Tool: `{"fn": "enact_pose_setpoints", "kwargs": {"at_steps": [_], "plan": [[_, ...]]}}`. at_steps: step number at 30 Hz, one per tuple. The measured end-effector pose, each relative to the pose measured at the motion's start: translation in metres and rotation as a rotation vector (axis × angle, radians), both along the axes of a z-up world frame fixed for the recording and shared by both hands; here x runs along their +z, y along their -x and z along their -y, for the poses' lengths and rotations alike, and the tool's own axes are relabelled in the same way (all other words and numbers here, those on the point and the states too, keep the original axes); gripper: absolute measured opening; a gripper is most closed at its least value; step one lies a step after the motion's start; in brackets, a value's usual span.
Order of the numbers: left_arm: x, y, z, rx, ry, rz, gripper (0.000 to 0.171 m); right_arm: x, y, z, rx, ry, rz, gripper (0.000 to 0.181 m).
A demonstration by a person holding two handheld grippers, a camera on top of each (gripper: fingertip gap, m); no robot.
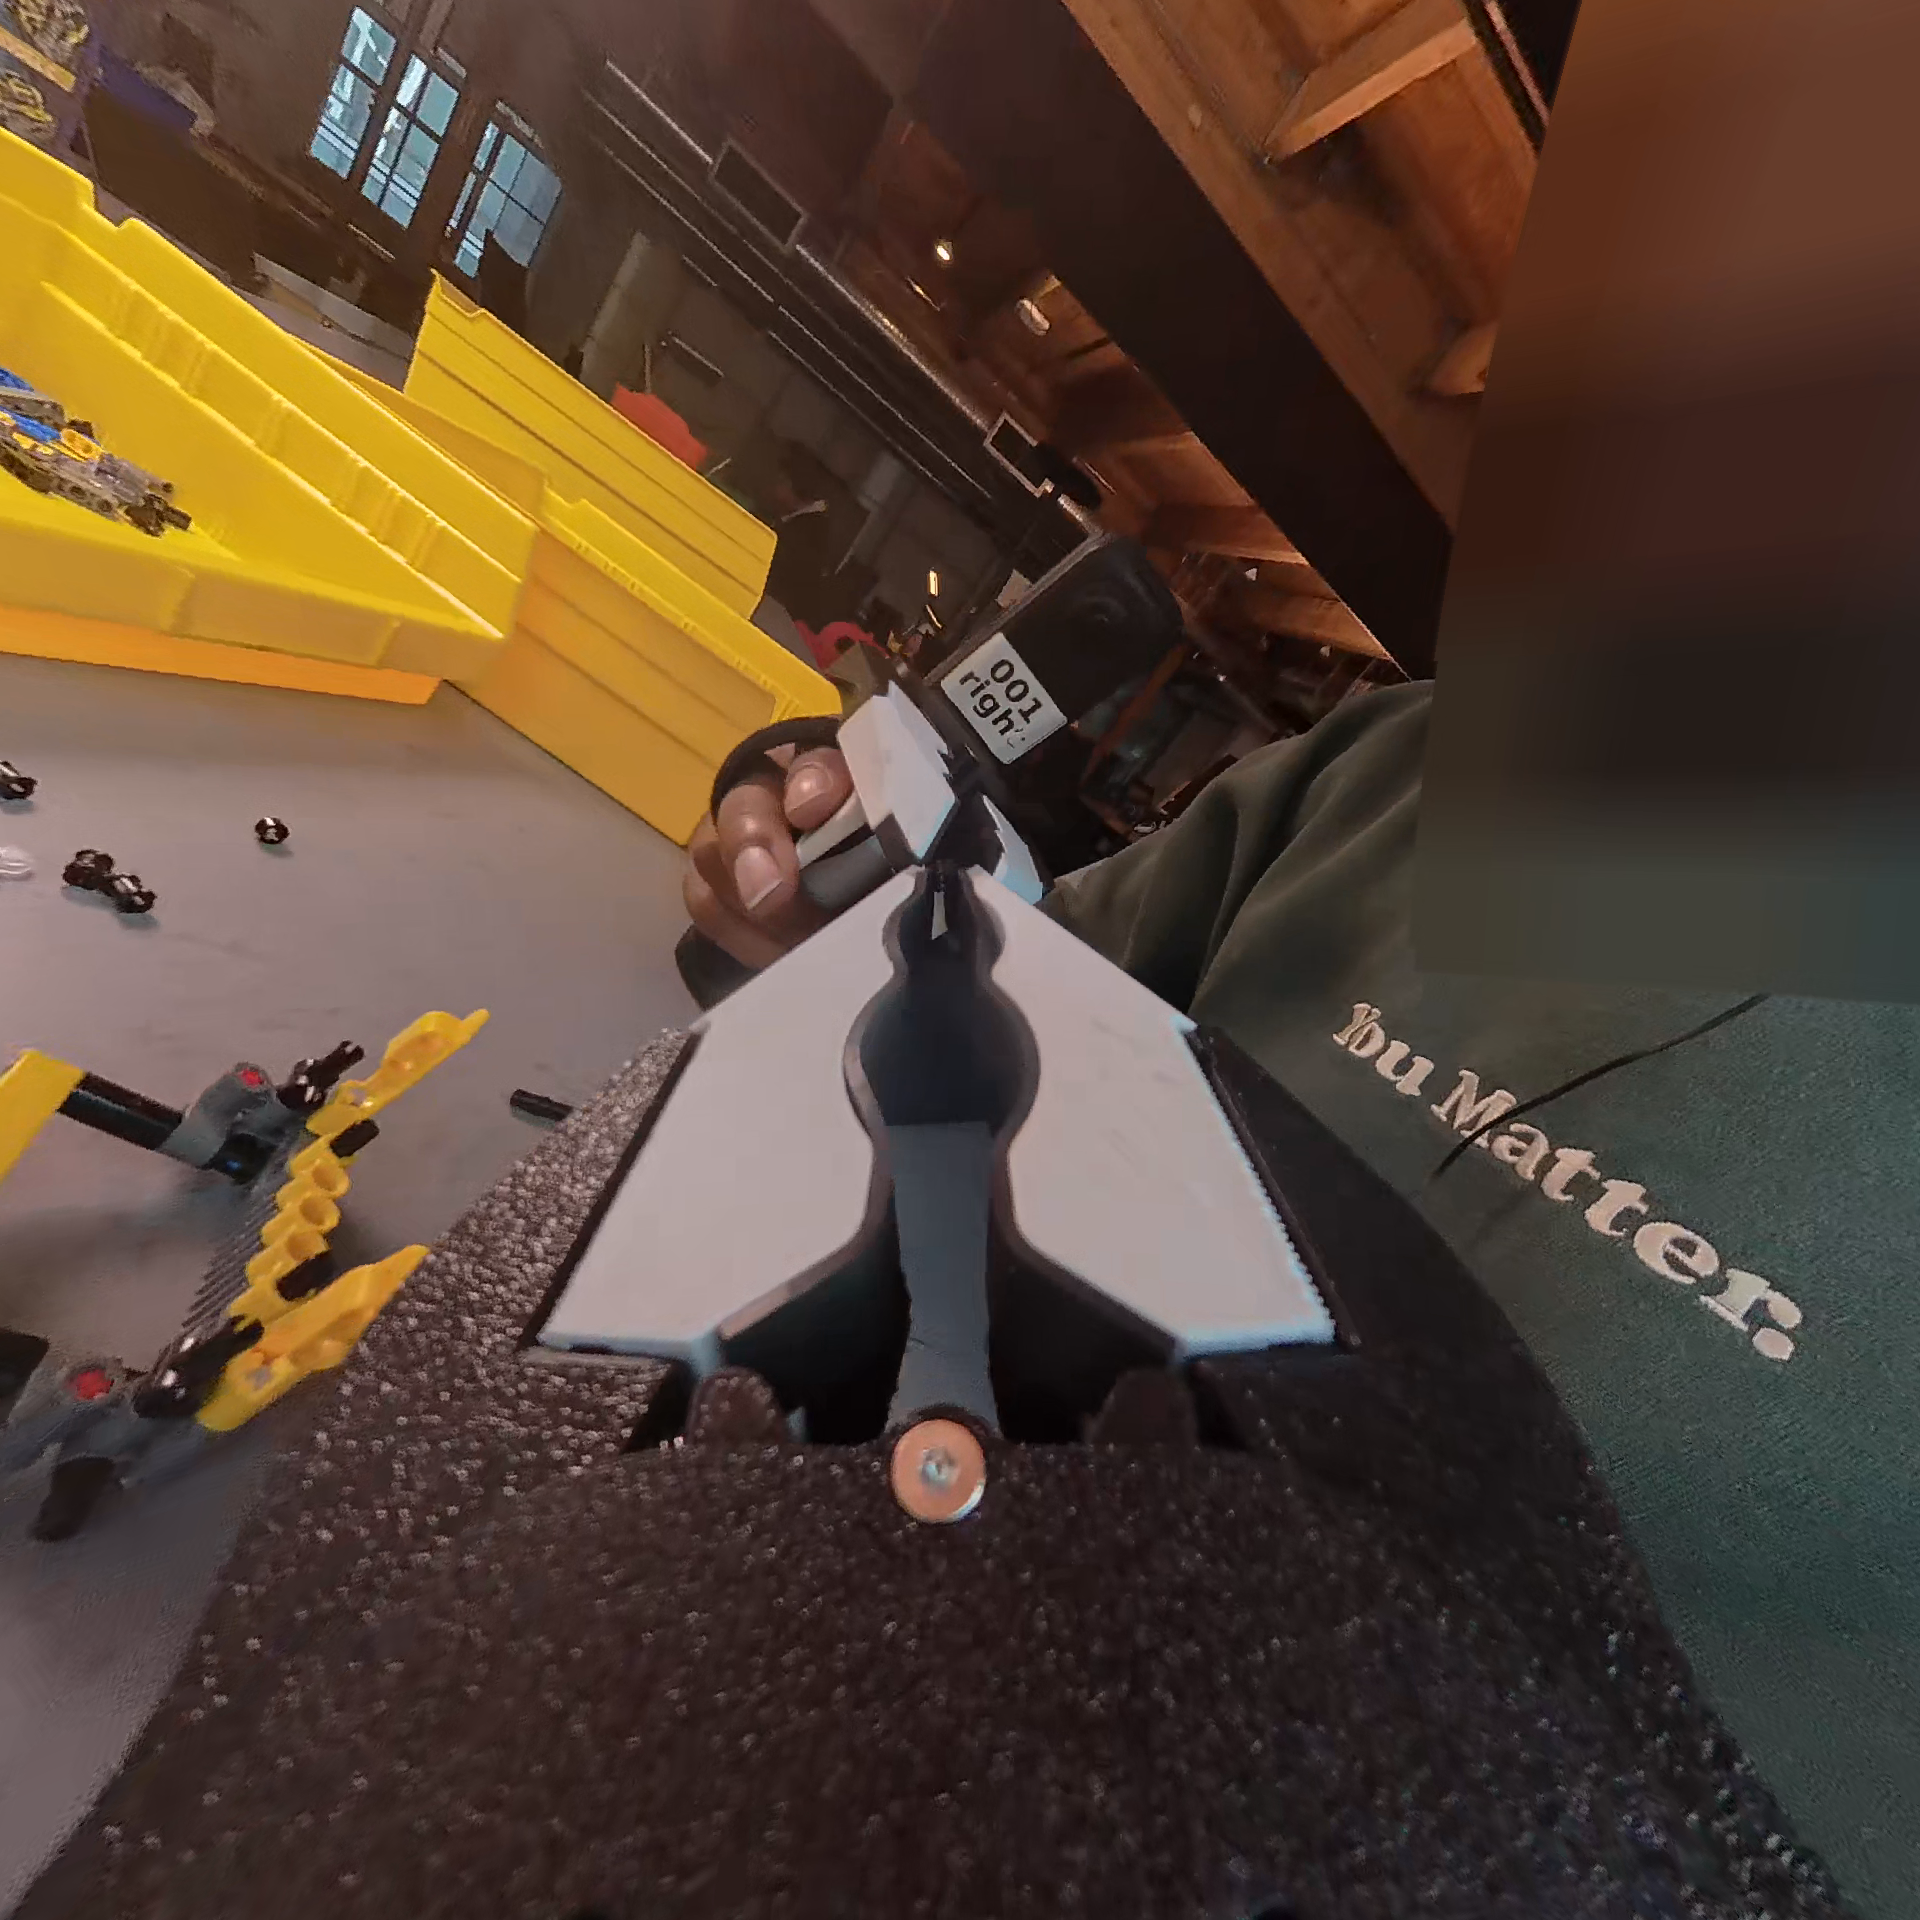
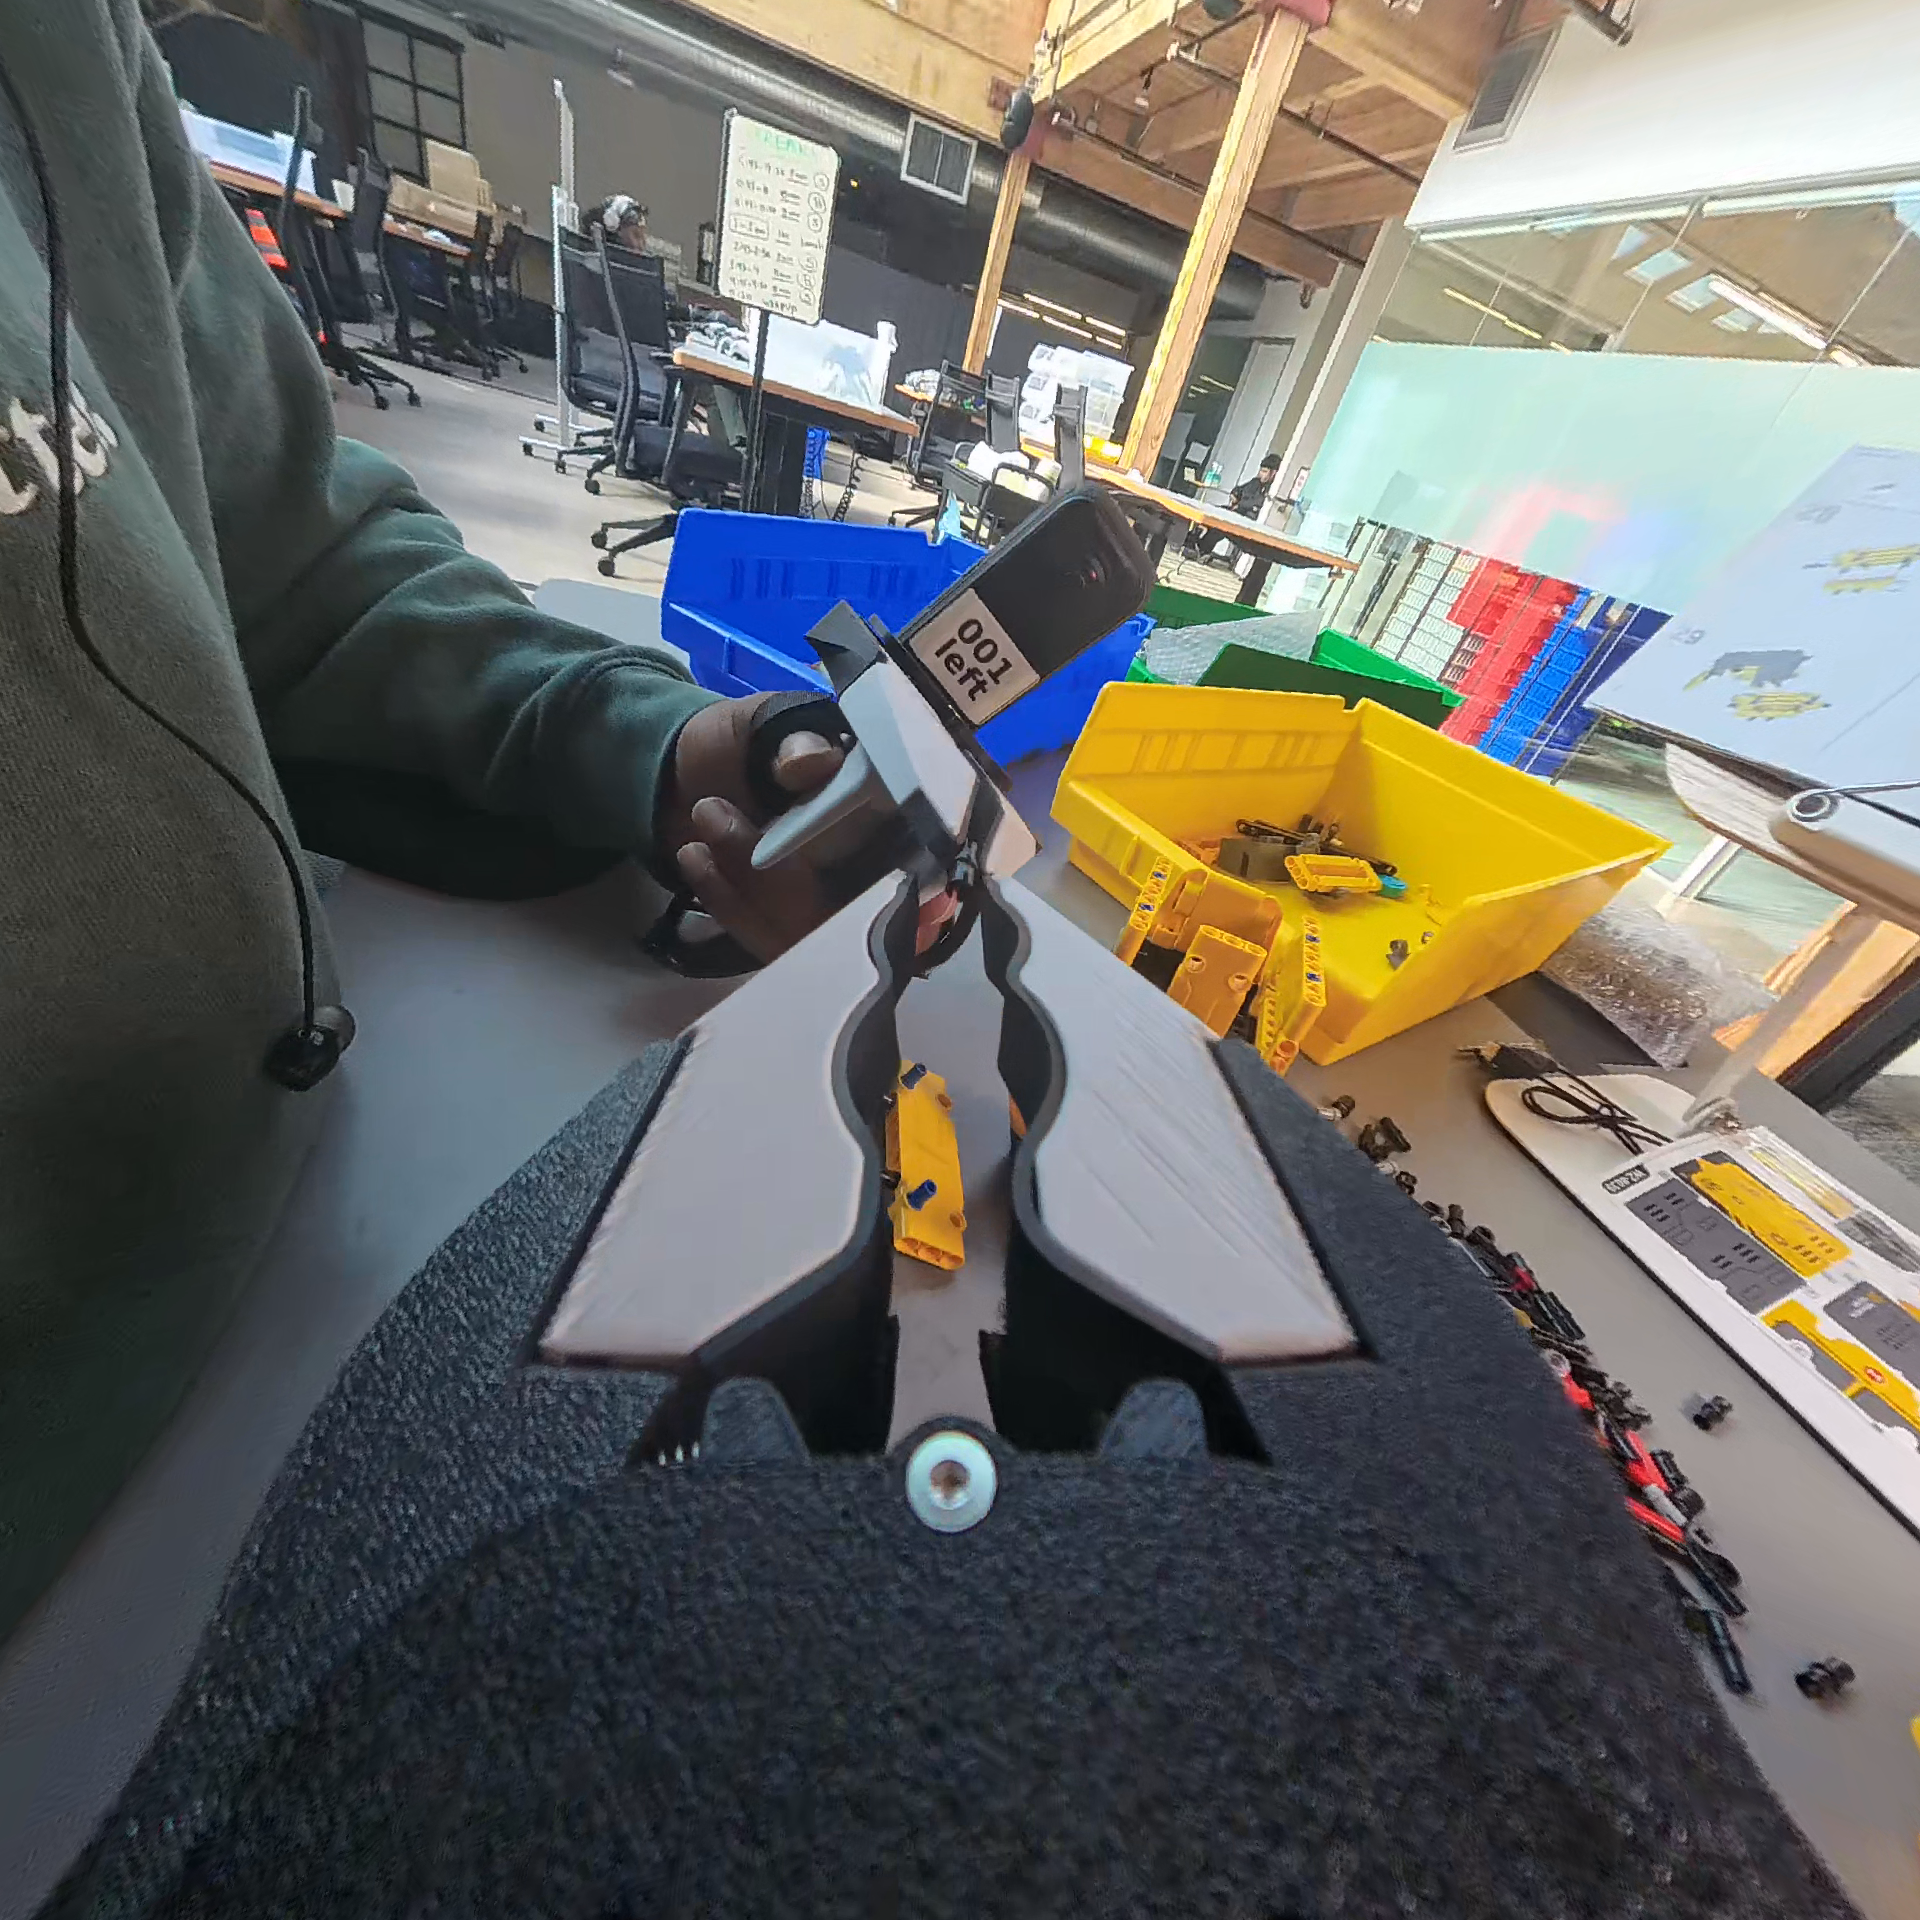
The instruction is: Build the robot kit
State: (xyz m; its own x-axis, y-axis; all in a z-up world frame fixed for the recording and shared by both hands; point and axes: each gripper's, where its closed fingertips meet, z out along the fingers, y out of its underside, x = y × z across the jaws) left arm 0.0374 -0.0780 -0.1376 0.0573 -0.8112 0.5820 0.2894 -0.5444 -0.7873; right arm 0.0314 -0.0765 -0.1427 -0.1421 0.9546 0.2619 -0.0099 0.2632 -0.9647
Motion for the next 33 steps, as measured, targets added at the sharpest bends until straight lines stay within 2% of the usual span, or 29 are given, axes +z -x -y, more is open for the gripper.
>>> {"fn": "enact_pose_setpoints", "kwargs": {"at_steps": [13, 16, 19, 22, 25, 28, 33], "plan": [[0.001, 0.0, 0.001, -0.021, 0.033, 0.036, 0.002, 0.004, -0.001, 0.0, -0.019, -0.03, -0.017, 0.004], [-0.001, 0.0, 0.0, -0.011, 0.022, 0.0, 0.004, 0.001, -0.001, -0.001, -0.011, -0.005, 0.003, 0.003], [-0.014, 0.009, -0.005, 0.062, -0.083, -0.197, 0.008, -0.006, 0.0, -0.008, -0.023, 0.045, 0.055, 0.003], [-0.055, 0.031, -0.013, 0.17, -0.251, -0.617, 0.016, -0.019, -0.003, -0.025, -0.079, 0.065, 0.129, 0.003], [-0.096, 0.042, -0.016, 0.194, -0.398, -0.976, 0.019, -0.034, -0.005, -0.039, -0.139, 0.049, 0.206, 0.003], [-0.116, 0.035, -0.012, 0.149, -0.46, -1.098, 0.02, -0.043, -0.007, -0.046, -0.17, 0.04, 0.252, 0.003], [-0.126, 0.037, -0.014, 0.143, -0.49, -1.189, 0.024, -0.051, -0.009, -0.048, -0.176, 0.019, 0.294, 0.003]]}}
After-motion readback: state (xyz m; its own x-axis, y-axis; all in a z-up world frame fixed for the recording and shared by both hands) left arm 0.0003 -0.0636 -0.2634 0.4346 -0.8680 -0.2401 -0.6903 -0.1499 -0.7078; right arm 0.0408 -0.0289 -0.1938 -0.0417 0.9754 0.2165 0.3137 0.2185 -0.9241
